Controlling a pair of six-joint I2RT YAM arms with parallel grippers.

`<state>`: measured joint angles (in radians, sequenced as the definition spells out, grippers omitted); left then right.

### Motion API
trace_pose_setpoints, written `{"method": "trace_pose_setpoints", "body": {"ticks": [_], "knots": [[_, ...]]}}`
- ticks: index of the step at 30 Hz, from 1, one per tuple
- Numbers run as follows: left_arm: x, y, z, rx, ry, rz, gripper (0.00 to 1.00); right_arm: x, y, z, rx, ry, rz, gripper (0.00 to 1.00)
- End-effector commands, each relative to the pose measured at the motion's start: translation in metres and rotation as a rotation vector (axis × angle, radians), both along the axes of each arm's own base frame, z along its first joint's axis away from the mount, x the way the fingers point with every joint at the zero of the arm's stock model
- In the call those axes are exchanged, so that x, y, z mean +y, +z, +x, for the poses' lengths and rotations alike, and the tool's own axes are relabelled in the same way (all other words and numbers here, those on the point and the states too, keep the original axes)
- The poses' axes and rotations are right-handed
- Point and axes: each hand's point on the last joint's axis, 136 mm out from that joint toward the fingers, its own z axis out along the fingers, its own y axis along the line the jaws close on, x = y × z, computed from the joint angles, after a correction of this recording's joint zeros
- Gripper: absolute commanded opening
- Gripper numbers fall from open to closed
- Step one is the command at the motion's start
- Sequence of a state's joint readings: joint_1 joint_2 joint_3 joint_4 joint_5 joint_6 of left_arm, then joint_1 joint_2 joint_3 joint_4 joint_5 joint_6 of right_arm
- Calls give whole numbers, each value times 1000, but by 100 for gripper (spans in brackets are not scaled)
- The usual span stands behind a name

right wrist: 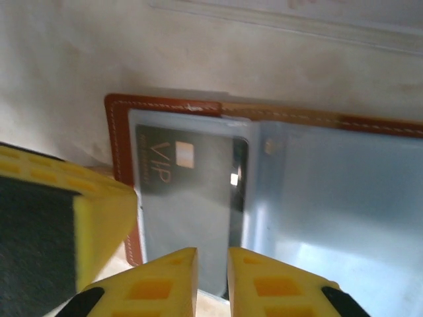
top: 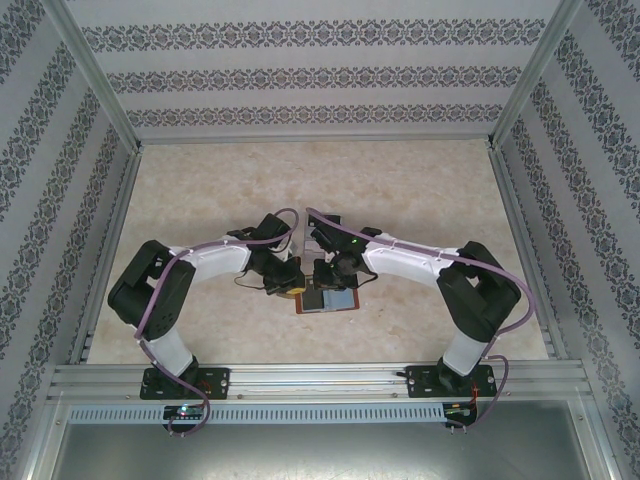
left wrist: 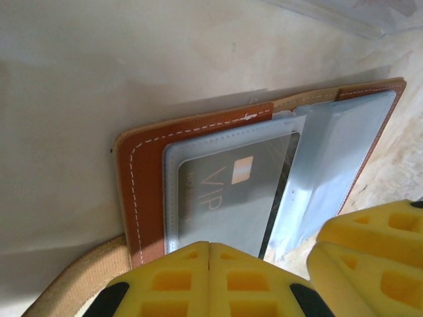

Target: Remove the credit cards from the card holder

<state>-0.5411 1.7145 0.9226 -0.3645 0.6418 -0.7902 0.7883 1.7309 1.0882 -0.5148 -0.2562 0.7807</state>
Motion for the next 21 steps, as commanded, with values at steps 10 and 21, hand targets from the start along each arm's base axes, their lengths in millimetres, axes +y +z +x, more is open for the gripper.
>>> {"method": "trace_pose_setpoints", "body": {"ticks": [10,21], "knots": [[2,-17,-5,38,-9,14,0,6,-17,5,51,-32,52,27],[4,-19,-6,44,-8,22,0,-5,-34,1,67,-36,-3,28]]}}
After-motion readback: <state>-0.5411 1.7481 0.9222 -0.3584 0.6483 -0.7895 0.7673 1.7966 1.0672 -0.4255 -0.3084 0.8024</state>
